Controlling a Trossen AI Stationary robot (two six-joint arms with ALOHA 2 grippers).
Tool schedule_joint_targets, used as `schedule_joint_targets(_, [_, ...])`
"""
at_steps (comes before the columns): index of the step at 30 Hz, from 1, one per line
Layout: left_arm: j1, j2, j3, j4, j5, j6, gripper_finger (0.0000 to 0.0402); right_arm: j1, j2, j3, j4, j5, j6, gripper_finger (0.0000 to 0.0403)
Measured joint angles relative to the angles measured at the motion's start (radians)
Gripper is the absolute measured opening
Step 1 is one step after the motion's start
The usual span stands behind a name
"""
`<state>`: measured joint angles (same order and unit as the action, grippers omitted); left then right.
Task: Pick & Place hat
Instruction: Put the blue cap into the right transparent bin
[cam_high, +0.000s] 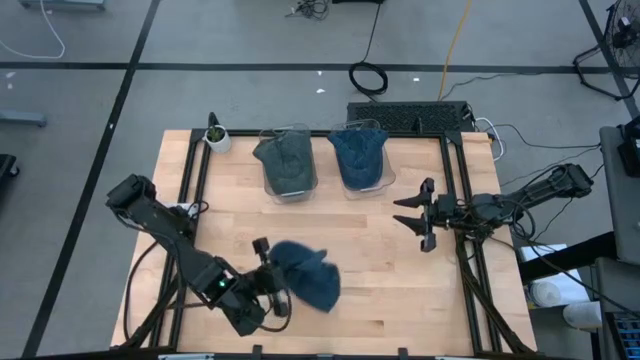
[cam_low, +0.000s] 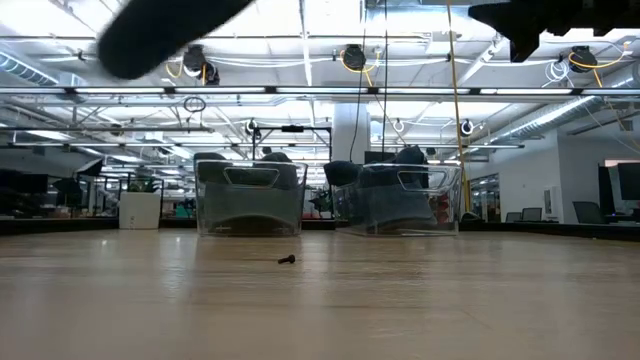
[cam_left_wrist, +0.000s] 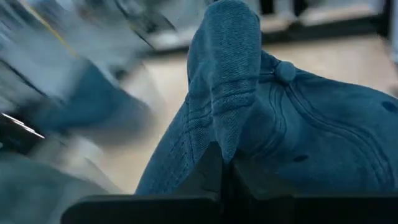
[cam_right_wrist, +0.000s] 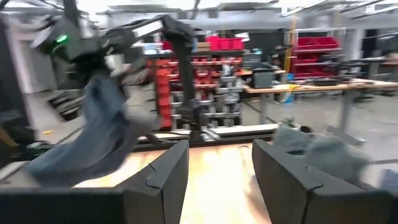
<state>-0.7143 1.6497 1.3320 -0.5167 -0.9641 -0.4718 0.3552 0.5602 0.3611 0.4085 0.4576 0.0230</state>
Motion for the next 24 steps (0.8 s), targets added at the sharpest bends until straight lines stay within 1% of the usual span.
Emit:
schedule_joint_targets(2, [0.013,-0.001,0.037,0.017,-0.089,0.114,0.0005,0.000,0.005,0.000,0.005,-0.042,0.010,0.0164])
schedule_joint_targets(3, [0.023,-0.001,0.049,0.036,-0.112,0.171,0.0004,0.000,0.009,0.000,0.009,-0.060,0.019,0.0164])
schedule_joint_targets(7, [0.082,-0.002,0.056,0.160,-0.106,0.390,0.0005,0.000,0.052,0.000,0.036,-0.070,0.066,0.0164])
schedule_joint_targets(9, [0.115,-0.002,0.056,0.198,-0.099,0.469,0.0006,0.000,0.096,0.000,0.059,-0.069,0.095,0.0164])
schedule_joint_targets(12, [0.169,-0.001,0.056,0.213,-0.066,0.519,0.0004,0.000,0.184,0.000,0.126,-0.070,0.102,0.0164])
schedule_joint_targets(14, [0.198,0.000,0.056,0.229,-0.064,0.550,0.0006,0.000,0.244,0.000,0.194,-0.070,0.092,0.0164])
schedule_joint_targets(17, [0.230,0.000,0.056,0.248,-0.048,0.606,0.0004,0.000,0.320,0.000,0.280,-0.070,0.088,0.0164])
schedule_joint_targets(20, [0.251,0.000,0.056,0.253,-0.017,0.623,0.0005,0.000,0.384,0.000,0.360,-0.073,0.091,0.0164])
schedule_joint_targets(24, [0.264,0.000,0.056,0.256,-0.014,0.646,0.0004,-0.009,0.437,0.000,0.461,-0.156,0.107,0.0167])
